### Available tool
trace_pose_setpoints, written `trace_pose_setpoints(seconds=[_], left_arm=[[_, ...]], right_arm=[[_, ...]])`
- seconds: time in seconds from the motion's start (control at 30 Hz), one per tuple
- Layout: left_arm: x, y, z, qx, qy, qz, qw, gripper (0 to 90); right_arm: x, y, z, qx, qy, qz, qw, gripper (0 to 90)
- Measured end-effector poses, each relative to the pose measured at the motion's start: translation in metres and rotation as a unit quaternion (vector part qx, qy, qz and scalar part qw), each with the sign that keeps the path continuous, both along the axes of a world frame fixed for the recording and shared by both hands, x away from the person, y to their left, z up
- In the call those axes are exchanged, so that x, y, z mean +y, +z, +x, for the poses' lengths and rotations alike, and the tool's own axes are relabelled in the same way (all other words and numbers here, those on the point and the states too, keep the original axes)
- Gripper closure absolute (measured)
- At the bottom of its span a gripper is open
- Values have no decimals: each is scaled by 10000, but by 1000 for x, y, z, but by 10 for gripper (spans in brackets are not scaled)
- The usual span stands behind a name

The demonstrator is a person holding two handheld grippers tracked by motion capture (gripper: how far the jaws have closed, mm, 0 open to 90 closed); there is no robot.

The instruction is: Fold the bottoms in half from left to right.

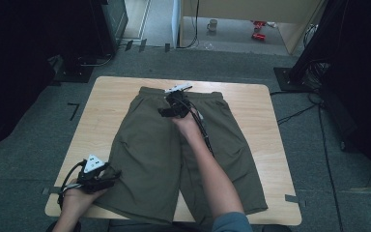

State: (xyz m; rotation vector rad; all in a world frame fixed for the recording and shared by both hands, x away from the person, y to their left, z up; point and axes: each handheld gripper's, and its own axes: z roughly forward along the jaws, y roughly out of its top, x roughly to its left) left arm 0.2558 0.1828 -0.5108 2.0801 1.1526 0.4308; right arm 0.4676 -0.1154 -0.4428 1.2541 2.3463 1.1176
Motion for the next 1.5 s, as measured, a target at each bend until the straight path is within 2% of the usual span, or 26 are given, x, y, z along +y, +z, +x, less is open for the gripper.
trace_pose_setpoints(seconds=[0.17, 0.3, 0.47, 0.57, 0.7, 0.83, 0.97, 1.13, 1.27, 1.33, 1.5], left_arm=[[-1, 1, -2, 34, -68, 14, 10000, 443], [-1, 1, -2, 75, -47, -37, 10000, 447], [2, 4, -4, 274, 64, -102, 9996, 381], [0, 2, -7, 181, -1, -37, 9998, 366], [2, 1, -7, 132, -17, -95, 9999, 377], [1, 0, -8, 99, -40, -115, 9999, 359], [-3, 0, -9, 78, -64, -94, 9999, 337], [-4, 0, -9, 122, -49, -102, 9999, 337], [-2, 1, -11, 167, -54, -91, 9998, 347], [-1, 1, -12, 151, -56, -91, 9998, 347], [-1, 0, -13, 96, -43, -64, 9999, 340]], right_arm=[[15, -8, 7, 117, 65, -27, 9999, 424], [25, -13, 12, 185, 59, 75, 9998, 405], [37, -20, 18, 176, -51, 219, 9996, 377], [48, -24, 21, 183, -56, 225, 9996, 365], [62, -27, 23, 155, 76, 154, 9997, 372], [73, -32, 25, 122, 69, 98, 9999, 356], [82, -36, 27, 52, 11, 204, 9998, 343], [96, -43, 28, -3, 65, 55, 10000, 325], [104, -49, 31, 74, 35, 107, 9999, 316], [108, -52, 31, 44, 7, 159, 9999, 308], [122, -57, 32, -63, 8, 82, 9999, 274]])
